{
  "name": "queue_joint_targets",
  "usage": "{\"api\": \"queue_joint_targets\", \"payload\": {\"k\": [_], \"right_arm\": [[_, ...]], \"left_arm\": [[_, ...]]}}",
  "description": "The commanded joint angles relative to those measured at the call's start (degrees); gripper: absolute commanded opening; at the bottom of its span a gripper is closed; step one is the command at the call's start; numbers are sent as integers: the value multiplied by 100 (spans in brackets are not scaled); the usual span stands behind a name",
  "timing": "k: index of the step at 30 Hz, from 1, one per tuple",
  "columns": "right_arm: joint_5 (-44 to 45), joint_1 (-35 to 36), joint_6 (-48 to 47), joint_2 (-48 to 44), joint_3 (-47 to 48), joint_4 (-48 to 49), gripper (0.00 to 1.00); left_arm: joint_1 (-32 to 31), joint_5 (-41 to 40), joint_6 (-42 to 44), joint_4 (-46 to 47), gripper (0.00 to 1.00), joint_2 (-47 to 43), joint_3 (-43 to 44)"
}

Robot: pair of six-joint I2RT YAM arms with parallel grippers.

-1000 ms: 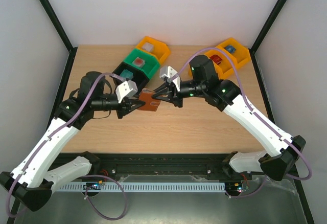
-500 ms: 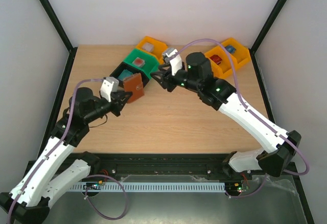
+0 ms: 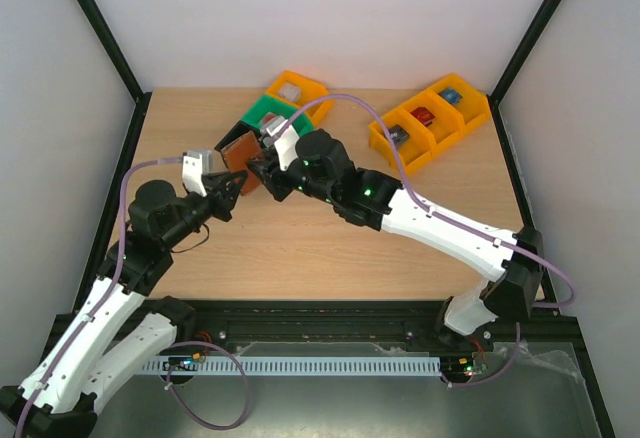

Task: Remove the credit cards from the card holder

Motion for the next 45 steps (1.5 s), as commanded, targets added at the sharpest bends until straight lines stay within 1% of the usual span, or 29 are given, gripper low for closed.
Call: {"api": "queue_joint_targets", "payload": {"k": [1,3,13,15,18,19,23,28,30,32,34,35,36,42,45], "right_arm": [[414,13,61,186,306,364,35],[519,10,70,299,369,358,33],[875,45,96,667,518,26,32],[1065,49,97,748,535,-47,29],[1263,50,94,857,612,-211,22],[1275,48,94,895,635,-272,22],[1286,51,124,972,697,-432,26],[1494,57,133,1103,748,-573,25],[1528,58,136,1150,752,-633,21],[1540,58,132,1199,751,-677,16],[1555,57,124,1253,924,-752,9],[1590,59,117,1282,942,-789,3],[1626,52,115,1288,945,-810,2],[2297,15,-30,1269,898,-961,2],[2483,-169,-105,1223,872,-1127,2]], "left_arm": [[87,93,-193,364,2,-114,-34],[101,134,-209,379,2,-148,-35],[111,91,-157,494,2,-192,-128],[111,82,-149,507,2,-191,-119],[111,18,-84,468,2,-190,-99],[111,-12,-60,454,2,-189,-89],[111,-108,12,445,2,-188,-116],[111,-103,53,455,2,-172,-116],[111,-110,71,457,2,-181,-118],[112,-120,80,464,2,-193,-128],[111,-128,96,476,2,-192,-143],[110,-127,105,480,2,-191,-155],[110,-140,111,477,2,-193,-152],[149,-230,174,356,2,-232,-168],[167,-278,246,315,2,-266,-228]]}}
